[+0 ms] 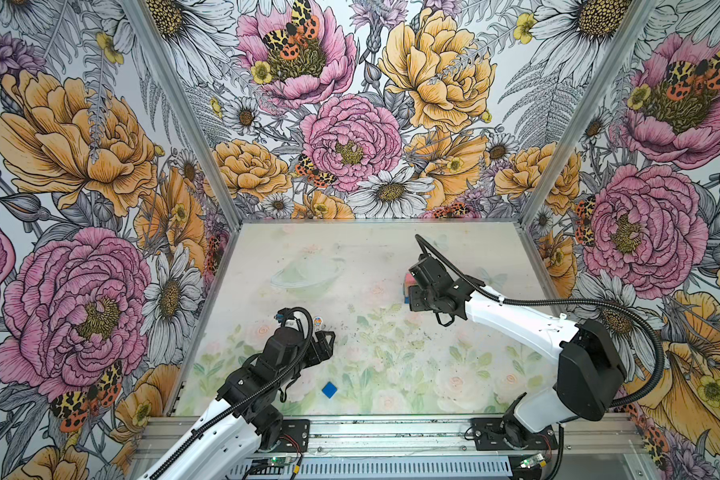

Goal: Build the wood block tower
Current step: 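Lift the yellow block and carry it to the tower, then lower the yellow block onto the tower beside the pink block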

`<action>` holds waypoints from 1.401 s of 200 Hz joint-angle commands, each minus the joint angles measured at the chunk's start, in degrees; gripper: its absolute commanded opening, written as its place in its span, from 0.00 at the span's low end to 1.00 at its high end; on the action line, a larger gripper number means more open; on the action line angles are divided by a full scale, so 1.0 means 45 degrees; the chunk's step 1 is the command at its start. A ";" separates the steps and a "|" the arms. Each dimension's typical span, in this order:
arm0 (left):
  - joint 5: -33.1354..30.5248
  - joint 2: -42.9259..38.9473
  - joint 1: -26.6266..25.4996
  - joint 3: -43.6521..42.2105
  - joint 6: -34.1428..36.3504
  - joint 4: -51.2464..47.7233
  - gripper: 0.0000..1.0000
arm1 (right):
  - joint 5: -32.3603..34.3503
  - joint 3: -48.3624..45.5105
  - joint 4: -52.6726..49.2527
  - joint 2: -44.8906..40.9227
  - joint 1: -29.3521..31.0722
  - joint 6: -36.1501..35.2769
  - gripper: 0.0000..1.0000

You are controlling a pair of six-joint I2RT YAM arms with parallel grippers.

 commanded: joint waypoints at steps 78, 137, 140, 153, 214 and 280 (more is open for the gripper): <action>0.0824 0.1720 0.0332 0.0931 0.1133 0.1946 0.91 | 0.0444 0.1691 -0.0047 0.1975 -0.0612 0.0665 0.54; 0.1357 0.1939 0.0950 0.1050 0.1499 0.2072 0.92 | 0.0441 0.2438 -0.0007 0.3014 -0.0766 0.0988 0.53; 0.1377 0.1933 0.0971 0.1050 0.1507 0.2067 0.92 | 0.0439 0.2484 -0.0007 0.3053 -0.0768 0.0989 0.53; 0.1464 0.1943 0.1082 0.1020 0.1546 0.2102 0.92 | 0.0407 0.2603 -0.0007 0.3231 -0.0823 0.1014 0.53; 0.1897 0.1965 0.1598 0.0952 0.1727 0.2190 0.92 | 0.0277 0.2891 0.0012 0.3661 -0.1099 0.1131 0.53; 0.2279 0.2128 0.2017 0.0816 0.1857 0.2400 0.91 | 0.0171 0.3121 0.0012 0.3934 -0.1150 0.1164 0.53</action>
